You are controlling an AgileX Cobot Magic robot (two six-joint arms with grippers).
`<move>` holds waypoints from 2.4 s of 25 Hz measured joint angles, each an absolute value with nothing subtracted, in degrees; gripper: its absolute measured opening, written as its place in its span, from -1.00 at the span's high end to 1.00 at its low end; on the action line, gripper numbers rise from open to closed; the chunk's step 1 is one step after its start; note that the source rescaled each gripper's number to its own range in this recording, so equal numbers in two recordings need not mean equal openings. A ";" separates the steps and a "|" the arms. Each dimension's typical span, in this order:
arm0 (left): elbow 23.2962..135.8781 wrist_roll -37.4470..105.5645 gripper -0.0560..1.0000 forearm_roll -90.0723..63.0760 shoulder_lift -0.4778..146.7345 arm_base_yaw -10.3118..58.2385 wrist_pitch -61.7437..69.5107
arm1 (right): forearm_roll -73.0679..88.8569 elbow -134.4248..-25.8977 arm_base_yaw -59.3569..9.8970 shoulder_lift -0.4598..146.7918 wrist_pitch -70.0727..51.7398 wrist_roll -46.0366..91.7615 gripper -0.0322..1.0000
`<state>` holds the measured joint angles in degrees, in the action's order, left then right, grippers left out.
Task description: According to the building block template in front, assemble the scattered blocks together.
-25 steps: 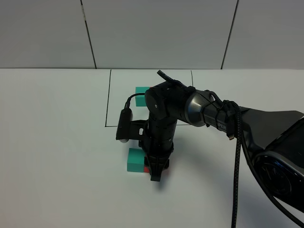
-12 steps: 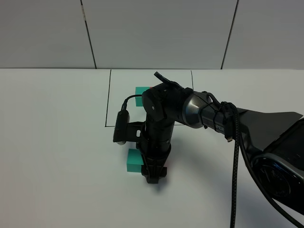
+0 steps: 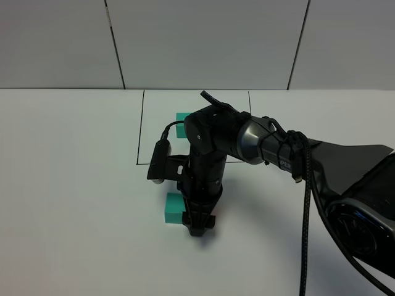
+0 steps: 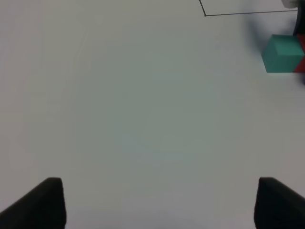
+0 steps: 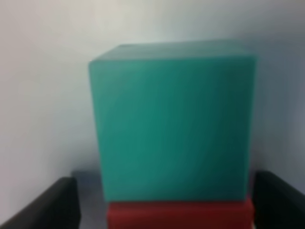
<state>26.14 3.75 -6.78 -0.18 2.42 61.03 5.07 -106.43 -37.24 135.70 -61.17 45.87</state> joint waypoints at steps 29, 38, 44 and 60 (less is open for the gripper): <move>26.14 3.75 -0.62 -6.78 -0.18 2.42 61.03 | 2.46 -108.94 -38.89 129.88 -62.19 38.42 -0.87; 26.14 3.81 -0.62 -6.78 -0.18 2.42 61.03 | -1.97 -108.94 -34.23 124.58 -63.20 24.24 -0.86; 26.14 3.81 -0.62 -6.78 -0.18 2.42 61.03 | -2.70 -108.94 -25.39 122.47 -68.71 13.25 -0.83; 26.14 3.81 -0.61 -6.78 -0.18 2.42 61.03 | -2.64 -103.15 -5.31 114.36 -69.53 -0.33 -0.74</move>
<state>26.14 3.81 -6.78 -0.18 2.42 61.03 -2.64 -103.15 -5.31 114.36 -69.53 -0.33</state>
